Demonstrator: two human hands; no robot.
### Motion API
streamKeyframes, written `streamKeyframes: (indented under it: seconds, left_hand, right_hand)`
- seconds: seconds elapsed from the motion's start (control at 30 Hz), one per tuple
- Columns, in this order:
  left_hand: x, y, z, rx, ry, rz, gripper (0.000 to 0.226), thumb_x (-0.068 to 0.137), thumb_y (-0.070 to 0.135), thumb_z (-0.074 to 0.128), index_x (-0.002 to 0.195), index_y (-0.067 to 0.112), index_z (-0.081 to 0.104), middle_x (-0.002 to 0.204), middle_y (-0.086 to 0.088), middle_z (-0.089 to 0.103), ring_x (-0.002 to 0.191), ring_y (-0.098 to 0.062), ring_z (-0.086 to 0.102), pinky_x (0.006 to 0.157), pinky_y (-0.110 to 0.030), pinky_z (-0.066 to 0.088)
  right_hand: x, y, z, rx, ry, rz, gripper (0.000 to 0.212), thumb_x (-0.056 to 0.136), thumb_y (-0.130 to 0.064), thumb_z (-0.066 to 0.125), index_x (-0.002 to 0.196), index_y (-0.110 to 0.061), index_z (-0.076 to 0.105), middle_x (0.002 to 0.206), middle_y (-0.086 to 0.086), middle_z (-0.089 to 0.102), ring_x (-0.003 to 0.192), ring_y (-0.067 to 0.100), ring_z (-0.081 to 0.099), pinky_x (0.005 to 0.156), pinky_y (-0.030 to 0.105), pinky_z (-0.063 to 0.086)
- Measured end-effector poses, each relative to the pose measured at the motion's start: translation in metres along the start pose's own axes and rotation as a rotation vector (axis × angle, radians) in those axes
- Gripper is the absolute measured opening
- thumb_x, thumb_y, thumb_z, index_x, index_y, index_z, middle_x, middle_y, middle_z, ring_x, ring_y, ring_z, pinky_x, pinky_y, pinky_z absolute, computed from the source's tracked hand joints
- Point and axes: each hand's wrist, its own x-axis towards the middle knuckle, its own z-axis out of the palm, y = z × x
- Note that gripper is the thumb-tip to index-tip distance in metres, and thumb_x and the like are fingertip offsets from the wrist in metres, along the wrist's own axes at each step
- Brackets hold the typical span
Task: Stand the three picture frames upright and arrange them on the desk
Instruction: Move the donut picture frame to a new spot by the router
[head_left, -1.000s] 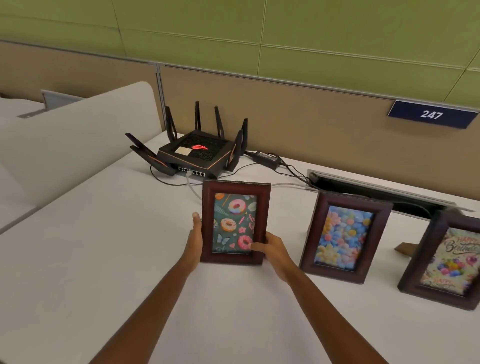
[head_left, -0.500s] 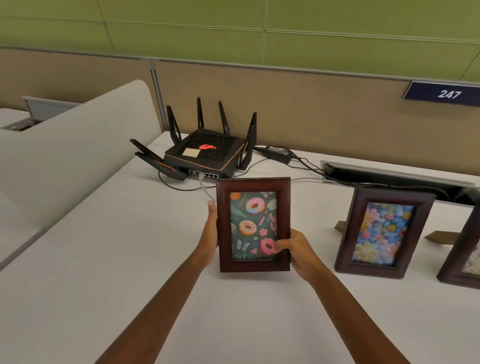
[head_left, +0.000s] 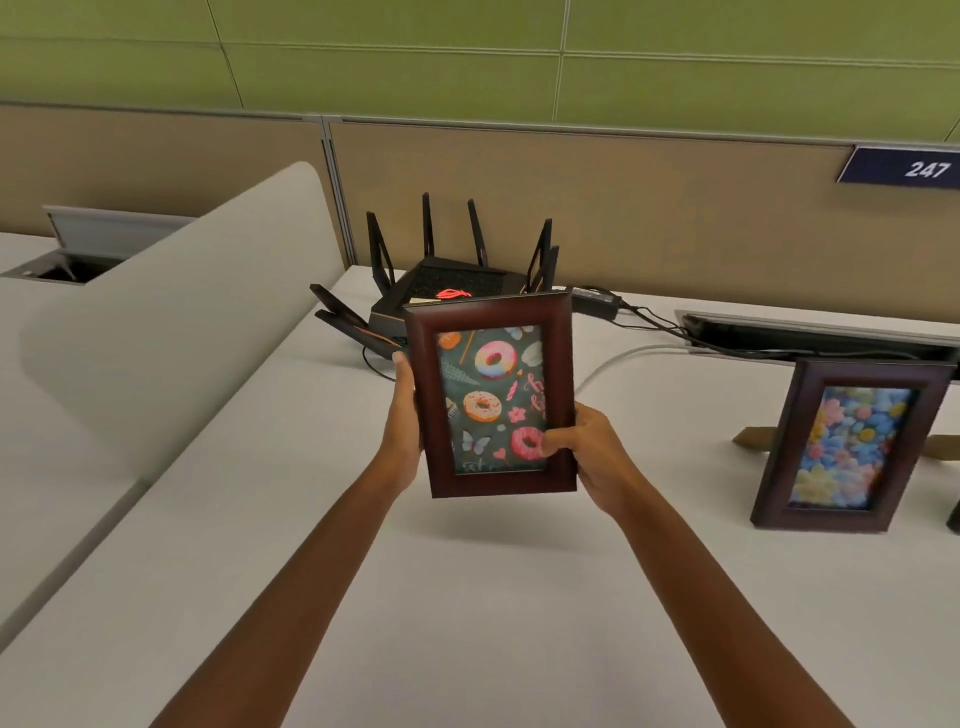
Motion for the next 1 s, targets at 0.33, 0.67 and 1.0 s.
streamKeyframes:
  seconds: [0.33, 0.67, 1.0]
  left_hand:
    - [0.025, 0.021, -0.077, 0.001, 0.098, 0.026, 0.061, 0.094, 0.056, 0.01, 0.088, 0.03, 0.065, 0.071, 0.011, 0.077, 0.065, -0.005, 0.073, 0.05, -0.019, 0.057]
    - [0.063, 0.02, -0.125, 0.044, 0.202, -0.003, 0.06, 0.092, 0.059, 0.011, 0.092, 0.029, 0.063, 0.093, 0.003, 0.067, 0.064, -0.002, 0.071, 0.068, -0.027, 0.052]
    - [0.089, 0.018, -0.149, 0.077, 0.258, -0.014, 0.057, 0.093, 0.057, 0.012, 0.089, 0.032, 0.064, 0.073, 0.016, 0.074, 0.064, 0.0, 0.071, 0.05, -0.015, 0.057]
  right_hand:
    - [0.058, 0.028, 0.077, 0.048, -0.039, 0.108, 0.047, 0.067, 0.019, 0.051, 0.108, -0.004, 0.056, 0.103, 0.014, 0.065, 0.084, 0.026, 0.066, 0.065, 0.032, 0.059]
    - [0.113, 0.042, 0.115, 0.037, -0.026, 0.18, 0.046, 0.066, 0.02, 0.049, 0.106, -0.003, 0.055, 0.12, 0.026, 0.06, 0.094, 0.034, 0.062, 0.073, 0.035, 0.054]
    - [0.149, 0.059, 0.133, 0.06, -0.022, 0.209, 0.048, 0.067, 0.02, 0.049, 0.109, -0.002, 0.054, 0.119, 0.026, 0.059, 0.097, 0.033, 0.06, 0.086, 0.046, 0.052]
